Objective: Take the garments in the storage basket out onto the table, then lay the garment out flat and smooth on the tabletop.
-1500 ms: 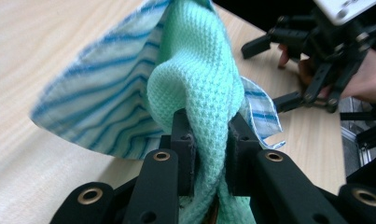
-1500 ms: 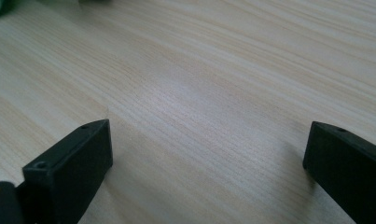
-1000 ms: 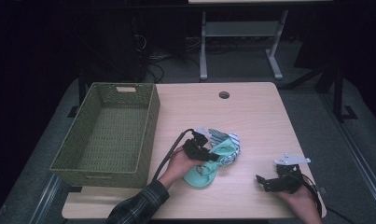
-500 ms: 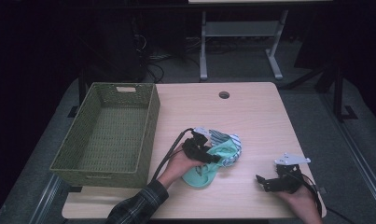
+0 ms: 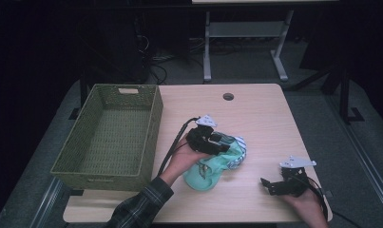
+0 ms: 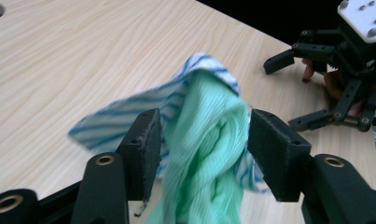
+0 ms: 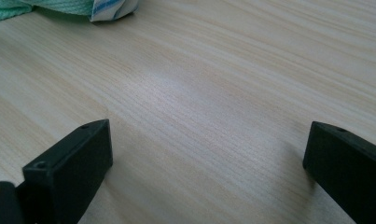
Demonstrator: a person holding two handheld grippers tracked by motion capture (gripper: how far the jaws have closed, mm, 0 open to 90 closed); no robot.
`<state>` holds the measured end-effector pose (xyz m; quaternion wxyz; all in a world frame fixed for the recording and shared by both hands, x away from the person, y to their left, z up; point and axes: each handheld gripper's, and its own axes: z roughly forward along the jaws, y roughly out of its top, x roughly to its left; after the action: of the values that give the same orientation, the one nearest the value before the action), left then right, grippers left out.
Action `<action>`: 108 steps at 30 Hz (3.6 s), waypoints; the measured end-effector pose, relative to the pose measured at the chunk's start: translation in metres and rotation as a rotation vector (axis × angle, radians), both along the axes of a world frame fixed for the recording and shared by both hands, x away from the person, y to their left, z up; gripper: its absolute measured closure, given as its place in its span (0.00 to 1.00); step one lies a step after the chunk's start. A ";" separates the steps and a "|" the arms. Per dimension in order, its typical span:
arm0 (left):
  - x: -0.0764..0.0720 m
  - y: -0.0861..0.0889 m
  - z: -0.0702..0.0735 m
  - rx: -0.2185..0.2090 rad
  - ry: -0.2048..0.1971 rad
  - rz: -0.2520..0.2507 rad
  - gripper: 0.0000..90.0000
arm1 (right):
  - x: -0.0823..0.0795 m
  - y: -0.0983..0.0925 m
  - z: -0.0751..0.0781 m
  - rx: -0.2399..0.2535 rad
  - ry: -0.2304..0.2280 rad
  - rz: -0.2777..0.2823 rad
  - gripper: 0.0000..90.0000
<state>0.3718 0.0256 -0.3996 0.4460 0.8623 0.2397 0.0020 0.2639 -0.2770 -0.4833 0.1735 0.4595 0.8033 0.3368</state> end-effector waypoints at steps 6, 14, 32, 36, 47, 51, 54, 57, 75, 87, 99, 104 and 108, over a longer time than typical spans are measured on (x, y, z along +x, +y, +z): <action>0.004 -0.021 -0.009 0.042 0.004 -0.025 0.56 | 0.000 0.000 0.000 0.001 0.000 0.000 0.01; 0.006 -0.031 -0.015 0.083 -0.016 -0.028 0.90 | 0.000 0.000 0.000 0.002 0.001 0.000 0.01; 0.014 -0.012 0.020 -0.014 -0.042 0.036 0.97 | 0.000 0.000 0.000 0.000 0.000 0.000 0.01; 0.022 -0.002 0.018 -0.025 -0.022 0.070 0.97 | 0.000 0.000 0.000 0.000 0.000 0.000 0.01; 0.037 0.024 0.002 -0.009 0.009 0.157 0.97 | 0.000 0.000 0.006 0.046 -0.006 0.009 0.13; 0.040 0.032 -0.003 0.005 0.008 0.182 0.97 | 0.000 0.007 0.008 0.052 -0.014 0.036 0.14; 0.041 0.037 -0.007 0.011 0.011 0.207 0.97 | 0.000 0.013 0.010 0.065 -0.011 0.055 0.15; 0.041 0.041 -0.010 0.027 0.006 0.225 0.97 | 0.002 0.019 0.012 0.076 -0.013 0.077 0.15; 0.044 0.051 -0.030 0.086 0.024 0.267 0.97 | 0.013 0.068 0.021 0.141 -0.020 0.220 0.32; 0.044 0.051 -0.033 0.081 0.032 0.271 0.97 | 0.018 0.102 0.024 0.198 -0.008 0.328 0.53; 0.042 0.050 -0.032 0.079 0.025 0.270 0.97 | 0.021 0.126 0.020 0.197 -0.002 0.383 0.66; 0.042 0.050 -0.032 0.081 0.026 0.267 0.97 | 0.022 0.132 0.013 0.161 0.004 0.396 0.77; 0.042 0.051 -0.032 0.078 0.028 0.267 0.97 | 0.023 0.129 0.012 0.149 0.004 0.396 0.96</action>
<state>0.4136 0.0765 -0.4314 0.4046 0.8394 0.3583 0.0586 0.2866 -0.1480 -0.4712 0.0678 0.3048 0.8511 0.4220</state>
